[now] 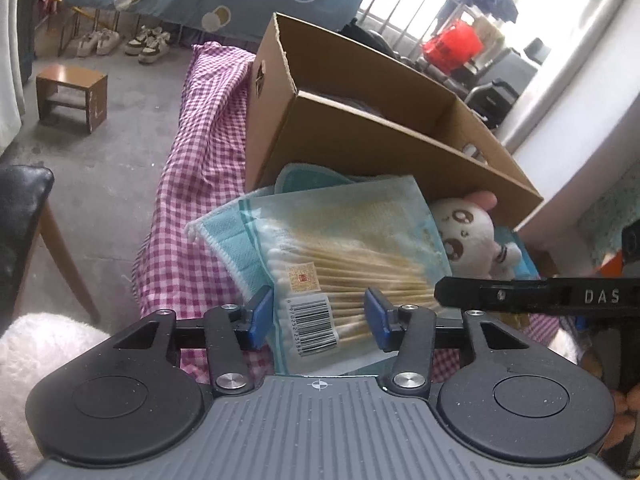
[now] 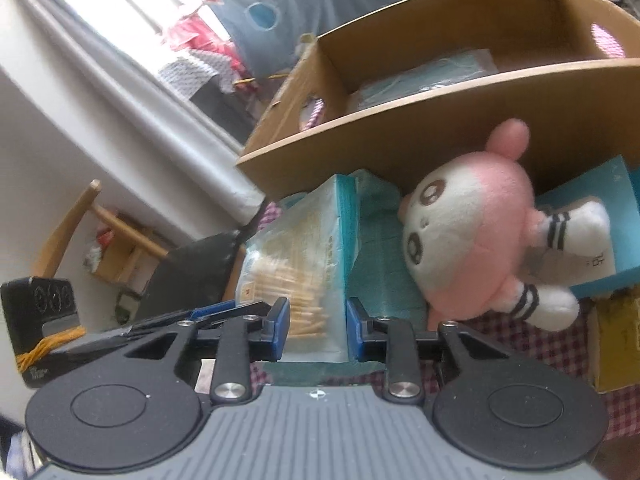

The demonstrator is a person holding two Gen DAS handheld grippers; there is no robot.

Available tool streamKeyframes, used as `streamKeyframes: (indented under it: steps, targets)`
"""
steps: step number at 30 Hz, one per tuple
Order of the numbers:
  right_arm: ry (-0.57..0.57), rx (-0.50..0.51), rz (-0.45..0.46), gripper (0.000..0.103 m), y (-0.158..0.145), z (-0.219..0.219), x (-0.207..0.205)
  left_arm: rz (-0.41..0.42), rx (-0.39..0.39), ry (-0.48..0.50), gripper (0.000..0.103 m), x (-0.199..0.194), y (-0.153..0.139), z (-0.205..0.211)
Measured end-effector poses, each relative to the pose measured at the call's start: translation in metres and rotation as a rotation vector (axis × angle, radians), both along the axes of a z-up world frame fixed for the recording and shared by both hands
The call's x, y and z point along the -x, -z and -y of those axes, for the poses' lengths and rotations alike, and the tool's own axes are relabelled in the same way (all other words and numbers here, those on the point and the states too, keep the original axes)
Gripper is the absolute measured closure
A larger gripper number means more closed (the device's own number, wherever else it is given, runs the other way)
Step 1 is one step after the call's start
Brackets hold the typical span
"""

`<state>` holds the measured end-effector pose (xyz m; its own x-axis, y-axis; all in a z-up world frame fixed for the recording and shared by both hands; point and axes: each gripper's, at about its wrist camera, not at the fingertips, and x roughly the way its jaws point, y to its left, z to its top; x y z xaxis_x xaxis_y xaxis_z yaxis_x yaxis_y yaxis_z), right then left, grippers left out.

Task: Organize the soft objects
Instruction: 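Lift the cotton swab pack with both tools and carry it over the box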

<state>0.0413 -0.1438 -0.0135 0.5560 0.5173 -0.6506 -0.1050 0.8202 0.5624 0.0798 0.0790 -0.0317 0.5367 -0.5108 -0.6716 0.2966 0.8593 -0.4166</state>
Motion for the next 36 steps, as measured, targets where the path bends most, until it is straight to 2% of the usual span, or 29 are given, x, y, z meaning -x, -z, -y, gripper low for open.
streamKeyframes:
  steps: [5, 10, 13, 18, 22, 25, 30, 36]
  targets:
    - [0.016, -0.039, -0.012, 0.069, 0.011, 0.006, -0.01, -0.021, -0.022, 0.007, 0.055, 0.002, 0.006, -0.002]
    - [0.03, -0.082, -0.024, 0.069, 0.026, 0.004, -0.023, 0.0, -0.029, -0.015, 0.055, -0.001, 0.004, 0.0]
    - [0.026, -0.052, 0.012, 0.071, 0.021, -0.002, -0.019, 0.009, -0.036, -0.032, 0.055, -0.001, 0.004, 0.002]
    - [0.009, 0.013, 0.084, 0.075, 0.001, -0.008, -0.009, 0.057, -0.062, -0.039, 0.055, 0.007, -0.011, 0.008]
    - [-0.005, -0.002, 0.133, 0.076, -0.021, -0.006, -0.009, 0.1, -0.073, -0.053, 0.054, 0.009, -0.029, 0.012]
    - [-0.02, -0.025, 0.185, 0.077, -0.044, 0.001, -0.015, 0.164, -0.086, -0.061, 0.054, 0.007, -0.054, 0.015]
    - [-0.04, -0.062, 0.255, 0.077, -0.084, 0.018, -0.039, 0.253, -0.084, -0.066, 0.054, -0.009, -0.095, 0.024]
    - [-0.041, -0.101, 0.244, 0.077, -0.111, 0.048, -0.088, 0.319, -0.087, -0.029, 0.054, -0.051, -0.132, 0.05]
